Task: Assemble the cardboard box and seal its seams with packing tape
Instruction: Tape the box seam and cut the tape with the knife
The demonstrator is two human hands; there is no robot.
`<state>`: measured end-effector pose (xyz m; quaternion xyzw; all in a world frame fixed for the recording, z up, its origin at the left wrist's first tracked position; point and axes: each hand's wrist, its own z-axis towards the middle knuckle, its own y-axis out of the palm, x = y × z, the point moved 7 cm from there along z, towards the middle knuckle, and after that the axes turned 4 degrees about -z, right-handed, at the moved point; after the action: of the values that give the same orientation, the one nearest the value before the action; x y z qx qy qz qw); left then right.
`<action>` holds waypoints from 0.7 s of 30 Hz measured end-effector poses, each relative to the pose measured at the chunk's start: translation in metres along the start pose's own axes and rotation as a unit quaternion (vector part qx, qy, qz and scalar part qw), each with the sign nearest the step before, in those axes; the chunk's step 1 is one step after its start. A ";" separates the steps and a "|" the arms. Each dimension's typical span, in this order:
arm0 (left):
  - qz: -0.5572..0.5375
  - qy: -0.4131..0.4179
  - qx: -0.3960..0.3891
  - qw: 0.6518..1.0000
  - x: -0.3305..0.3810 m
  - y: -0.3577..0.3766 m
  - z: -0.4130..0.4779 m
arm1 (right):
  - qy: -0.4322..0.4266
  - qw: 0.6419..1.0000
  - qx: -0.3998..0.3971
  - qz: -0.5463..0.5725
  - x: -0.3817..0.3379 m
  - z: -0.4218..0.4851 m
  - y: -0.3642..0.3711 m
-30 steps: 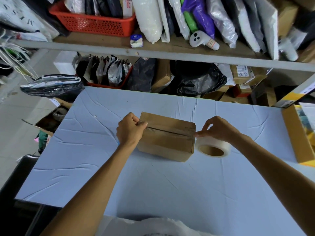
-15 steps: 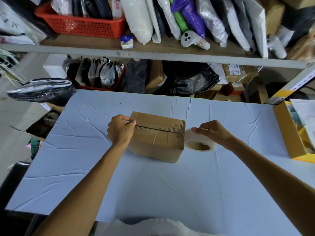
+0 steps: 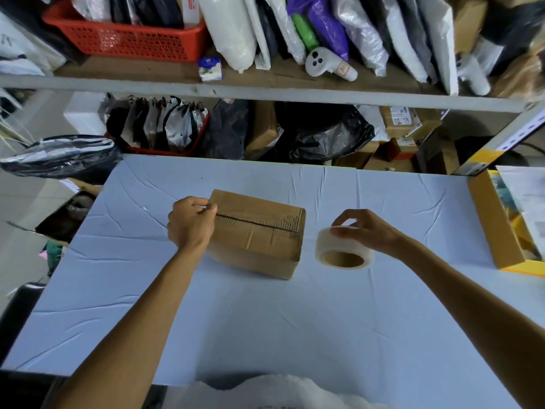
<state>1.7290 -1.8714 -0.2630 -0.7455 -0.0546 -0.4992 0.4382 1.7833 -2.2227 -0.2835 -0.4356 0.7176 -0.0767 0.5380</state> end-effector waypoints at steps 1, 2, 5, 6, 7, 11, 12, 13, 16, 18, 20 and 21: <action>0.000 -0.001 0.001 1.000 0.000 -0.001 0.002 | -0.006 1.000 -0.004 0.013 0.002 0.000 0.001; 0.000 -0.002 0.001 1.000 0.000 -0.002 0.003 | -0.006 1.000 -0.005 0.017 0.005 0.001 0.002; 0.006 0.003 -0.003 1.000 0.003 0.001 0.002 | 0.036 0.998 -0.023 -0.039 0.016 0.010 0.011; 0.011 0.002 -0.004 1.000 0.004 0.002 0.002 | 0.059 0.994 -0.030 -0.082 0.021 0.013 0.014; 0.014 0.001 -0.007 1.000 0.005 0.003 0.001 | 0.075 0.989 -0.028 -0.124 0.024 0.016 0.015; 0.051 0.025 -0.014 0.998 0.011 0.009 0.001 | 0.072 0.990 -0.006 -0.122 0.028 0.016 0.012; 0.075 0.039 -0.016 0.996 0.014 0.010 0.001 | 0.068 0.992 -0.005 -0.105 0.029 0.015 0.011; 0.102 0.057 -0.019 0.993 0.017 0.012 0.000 | 0.066 0.993 -0.003 -0.102 0.028 0.014 0.010; 0.136 0.157 -0.014 0.978 0.033 0.017 -0.013 | 0.059 0.990 0.011 -0.128 0.024 0.014 0.009; 0.120 0.265 -0.043 0.956 0.048 0.024 -0.030 | 0.054 0.990 0.017 -0.133 0.020 0.014 0.009; 0.081 0.337 -0.132 0.929 0.058 0.039 -0.049 | 0.050 0.990 0.018 -0.131 0.019 0.014 0.009; 0.051 0.341 -0.182 0.921 0.058 0.047 -0.057 | 0.050 0.990 0.018 -0.130 0.019 0.015 0.009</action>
<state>1.7427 -1.9611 -0.2384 -0.5989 0.2276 -0.7014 0.3122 1.7901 -2.2259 -0.3080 -0.5108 0.6792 -0.1808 0.4951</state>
